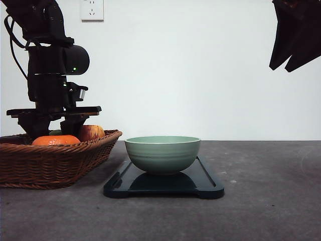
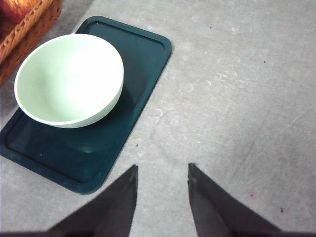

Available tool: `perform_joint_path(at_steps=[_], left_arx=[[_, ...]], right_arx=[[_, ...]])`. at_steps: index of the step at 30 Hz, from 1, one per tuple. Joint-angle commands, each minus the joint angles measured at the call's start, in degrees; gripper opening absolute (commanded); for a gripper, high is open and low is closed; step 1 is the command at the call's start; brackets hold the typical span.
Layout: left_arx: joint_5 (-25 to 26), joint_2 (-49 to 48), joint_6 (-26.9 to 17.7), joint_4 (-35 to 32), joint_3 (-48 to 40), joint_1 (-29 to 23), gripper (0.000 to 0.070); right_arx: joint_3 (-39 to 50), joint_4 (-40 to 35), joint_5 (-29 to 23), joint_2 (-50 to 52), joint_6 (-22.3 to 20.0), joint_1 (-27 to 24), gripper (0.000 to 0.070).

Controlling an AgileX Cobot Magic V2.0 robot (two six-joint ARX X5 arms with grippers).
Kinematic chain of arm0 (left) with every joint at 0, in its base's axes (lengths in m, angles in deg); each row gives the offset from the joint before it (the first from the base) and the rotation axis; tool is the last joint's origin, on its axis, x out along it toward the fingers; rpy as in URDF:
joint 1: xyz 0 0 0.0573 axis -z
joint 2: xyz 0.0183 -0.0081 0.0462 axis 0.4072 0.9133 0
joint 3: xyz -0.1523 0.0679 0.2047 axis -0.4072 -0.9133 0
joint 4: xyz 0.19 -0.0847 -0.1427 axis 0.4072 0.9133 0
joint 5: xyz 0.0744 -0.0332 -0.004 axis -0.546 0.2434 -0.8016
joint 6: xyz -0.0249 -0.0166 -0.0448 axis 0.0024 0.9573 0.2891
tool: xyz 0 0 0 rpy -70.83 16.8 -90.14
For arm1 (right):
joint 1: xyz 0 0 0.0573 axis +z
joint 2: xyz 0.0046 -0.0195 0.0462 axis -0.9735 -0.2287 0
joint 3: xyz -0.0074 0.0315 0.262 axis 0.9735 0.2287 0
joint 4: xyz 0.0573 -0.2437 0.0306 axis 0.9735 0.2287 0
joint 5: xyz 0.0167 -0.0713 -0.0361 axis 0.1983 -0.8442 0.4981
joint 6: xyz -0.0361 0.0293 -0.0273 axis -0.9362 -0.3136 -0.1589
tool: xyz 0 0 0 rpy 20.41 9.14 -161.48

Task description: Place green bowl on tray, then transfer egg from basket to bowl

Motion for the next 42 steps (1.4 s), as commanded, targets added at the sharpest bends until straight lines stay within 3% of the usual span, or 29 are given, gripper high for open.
perform_joint_path(at_steps=[1,21,28,42], left_arx=[[0.0,1.4,-0.39,0.29,1.43,0.07,0.0224],[0.07,-17.05,-1.45,0.27,1.55,1.8,0.0226],[0.09,-20.92,-1.34,0.27,2.15,5.61,0.0228],[0.09,-17.91,0.01,-4.1,6.77,15.11,0.0229]], right_arx=[[-0.17,-0.57,-0.22,-0.5,0.72,0.24,0.0199],[-0.17,-0.68,-0.22,-0.5,0.7,0.24,0.0199],[-0.17,-1.25,-0.22,-0.5,0.7,0.24,0.0199],[-0.17,-1.22,-0.2,-0.5,0.7,0.24,0.0198]])
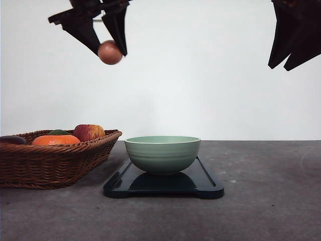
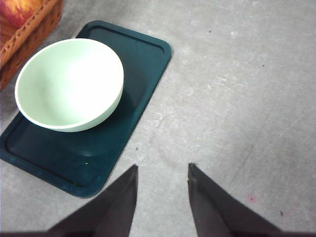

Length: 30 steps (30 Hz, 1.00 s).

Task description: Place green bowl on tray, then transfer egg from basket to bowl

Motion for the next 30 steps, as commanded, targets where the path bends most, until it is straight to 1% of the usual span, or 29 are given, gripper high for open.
perform_joint_path(at_steps=[1,16,30], left_arx=[[0.08,2.1,0.61,-0.89,1.68,0.95,0.0229],[0.1,10.15,0.53,-2.98,3.02,4.63,0.0229],[0.96,18.08,0.36,-6.81,3.02,7.32,0.0229]], right_arx=[[-0.17,-0.5,-0.2,-0.5,0.7,0.24,0.0198],[-0.17,-0.5,-0.2,-0.5,0.7,0.24,0.0199],[-0.17,-0.5,-0.2,-0.52,0.68,0.24,0.0199]])
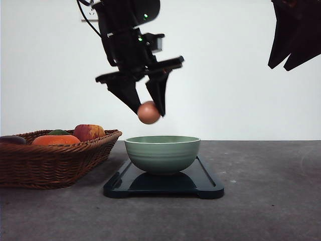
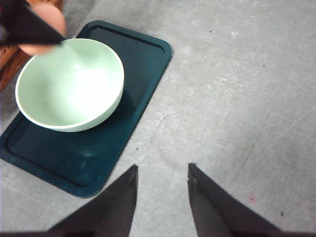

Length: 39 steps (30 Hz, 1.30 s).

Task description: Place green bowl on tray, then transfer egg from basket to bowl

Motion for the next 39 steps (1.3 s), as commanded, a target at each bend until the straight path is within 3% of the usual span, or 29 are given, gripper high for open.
perform_joint_path(at_steps=[1,15,39], left_arx=[[0.2,1.99,-0.19,-1.01,1.84,0.92,0.0229],[0.21,8.2,-0.17,-2.49,1.84,1.89,0.0229],[0.21,10.13,-0.17,-3.63,1.81,2.81,0.0229]], right_arx=[[-0.17,-0.5,-0.21,-0.52,0.68,0.24,0.0199],[-0.17,0.22,-0.2,-0.52,0.7,0.24,0.0199],[-0.17,0.28,-0.18,-0.52,0.7,0.24,0.0199]])
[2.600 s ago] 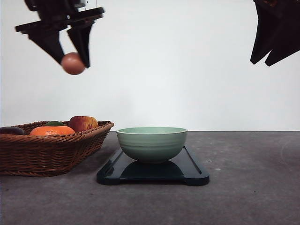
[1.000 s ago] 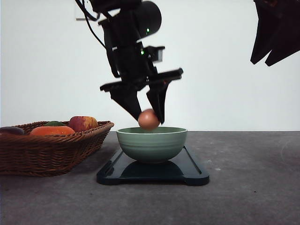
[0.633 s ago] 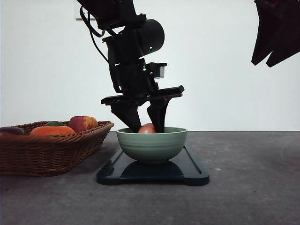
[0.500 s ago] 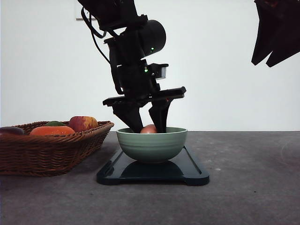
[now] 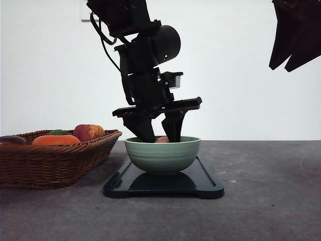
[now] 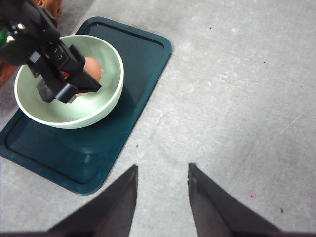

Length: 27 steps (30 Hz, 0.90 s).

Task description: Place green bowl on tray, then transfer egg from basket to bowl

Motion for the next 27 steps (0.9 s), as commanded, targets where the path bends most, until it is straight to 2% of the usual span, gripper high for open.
perform_joint_path(at_steps=[1,18,20,24,27], left_arx=[[0.02,1.73,-0.15,-0.63,1.66,0.59,0.0229],[0.02,4.74,-0.06,0.81,1.66,0.7,0.0231],[0.02,4.74,-0.03,0.8,1.67,0.81,0.0263],[0.02,4.74,0.09,0.95,1.68,0.9,0.0409],[0.02,4.74,0.07,1.19,1.68,0.92,0.0431]], right_arx=[[-0.17,-0.29,-0.19,-0.52,0.7,0.24,0.0199],[-0.17,0.53,-0.17,-0.52,0.7,0.24,0.0199],[-0.17,0.71,-0.17,-0.52,0.7,0.24,0.0199],[-0.17,0.88,-0.17,-0.52,0.7,0.24,0.0199],[-0.17,0.94,-0.17,-0.52,0.7,0.24,0.0199]])
